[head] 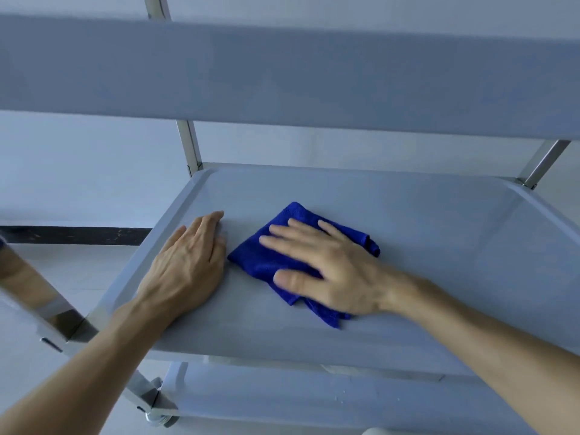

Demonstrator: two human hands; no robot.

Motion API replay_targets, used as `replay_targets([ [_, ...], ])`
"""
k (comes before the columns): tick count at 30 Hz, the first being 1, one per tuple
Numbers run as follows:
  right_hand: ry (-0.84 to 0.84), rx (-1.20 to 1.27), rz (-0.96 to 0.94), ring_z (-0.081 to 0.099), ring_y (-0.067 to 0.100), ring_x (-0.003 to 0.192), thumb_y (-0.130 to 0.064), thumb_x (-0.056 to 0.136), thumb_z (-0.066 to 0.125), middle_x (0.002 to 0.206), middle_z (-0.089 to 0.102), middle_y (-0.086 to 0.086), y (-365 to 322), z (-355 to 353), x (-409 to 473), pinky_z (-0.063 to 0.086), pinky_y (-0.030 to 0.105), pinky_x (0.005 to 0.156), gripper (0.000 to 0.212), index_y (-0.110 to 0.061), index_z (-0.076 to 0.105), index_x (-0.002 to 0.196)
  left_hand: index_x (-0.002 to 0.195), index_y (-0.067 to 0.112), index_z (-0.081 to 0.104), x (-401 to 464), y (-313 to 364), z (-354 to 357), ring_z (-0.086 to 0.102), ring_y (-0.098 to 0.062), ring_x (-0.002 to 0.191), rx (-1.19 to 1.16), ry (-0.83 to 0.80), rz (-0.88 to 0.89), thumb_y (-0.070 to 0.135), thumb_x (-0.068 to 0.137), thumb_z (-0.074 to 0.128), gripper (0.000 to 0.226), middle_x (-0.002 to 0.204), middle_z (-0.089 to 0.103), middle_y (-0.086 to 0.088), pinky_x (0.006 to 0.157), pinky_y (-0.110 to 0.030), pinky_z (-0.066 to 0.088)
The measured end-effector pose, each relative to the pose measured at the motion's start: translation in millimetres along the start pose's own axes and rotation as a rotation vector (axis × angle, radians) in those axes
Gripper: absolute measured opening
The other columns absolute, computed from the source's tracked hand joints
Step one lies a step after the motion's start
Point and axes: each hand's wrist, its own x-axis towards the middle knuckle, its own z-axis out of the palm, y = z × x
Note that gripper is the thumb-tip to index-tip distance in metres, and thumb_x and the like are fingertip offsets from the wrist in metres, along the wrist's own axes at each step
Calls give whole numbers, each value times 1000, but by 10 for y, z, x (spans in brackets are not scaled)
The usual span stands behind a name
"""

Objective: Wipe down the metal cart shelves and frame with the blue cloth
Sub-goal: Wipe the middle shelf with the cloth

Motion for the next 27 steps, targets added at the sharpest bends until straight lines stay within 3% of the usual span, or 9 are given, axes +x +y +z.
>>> replay_targets([
  [4,369,36,108,38,7,140,-31,100,50,148,50,-1,313,-278,-79,14,3,110,41,-17,57,138,142,18,43,21,-53,15,46,-25,130,-4,29,19,26,102,36,41,148,46,-1,112,-37,32],
  [7,329,21,418,39,14,140,-11,103,46,151,46,1,661,-405,-323,19,4,102,39,-12,50,142,132,20,54,46,50,-41,58,-28,108,-62,165,5,20,100,46,34,143,51,-2,94,-40,45],
  [9,269,11,553,40,19,140,-11,104,43,152,45,6,792,-367,-471,23,14,104,39,-8,48,142,125,19,60,71,284,-74,61,-25,99,-146,273,120,15,98,50,29,136,55,-1,89,-37,46],
  [11,263,-44,574,38,22,142,-14,105,42,153,43,10,842,-297,-519,21,18,109,39,-4,49,142,124,22,62,86,614,-11,58,-19,111,-204,239,265,21,97,50,29,134,56,4,97,-33,43],
  [14,237,-76,609,25,17,149,-37,103,44,162,29,0,817,-257,-509,17,26,118,50,-17,42,150,141,31,46,45,1029,319,30,-20,143,-19,-28,329,46,99,41,45,156,34,7,118,-40,21],
  [16,191,-116,587,16,13,152,-42,103,42,165,21,-5,789,-260,-523,12,27,119,52,-29,35,153,151,38,23,1,1116,541,8,-24,151,227,-185,341,62,97,28,60,164,11,8,120,-53,4],
  [18,139,-204,554,10,11,152,-42,104,36,166,16,-6,810,-248,-548,8,28,119,49,-38,30,153,153,43,8,30,1091,604,-1,-25,152,326,-269,340,68,94,19,65,165,3,11,118,-59,-2],
  [23,166,-250,533,16,8,151,-50,103,33,164,23,-5,861,-235,-527,12,33,119,48,-40,35,150,151,52,4,95,701,337,-4,-15,152,350,-324,342,71,93,18,63,164,3,19,119,-56,-1],
  [27,155,-251,535,17,10,151,-50,100,33,163,25,-4,894,-213,-531,13,38,122,50,-41,35,149,150,51,5,182,34,-50,2,-12,150,415,-278,134,84,74,2,83,163,6,20,119,-55,6],
])
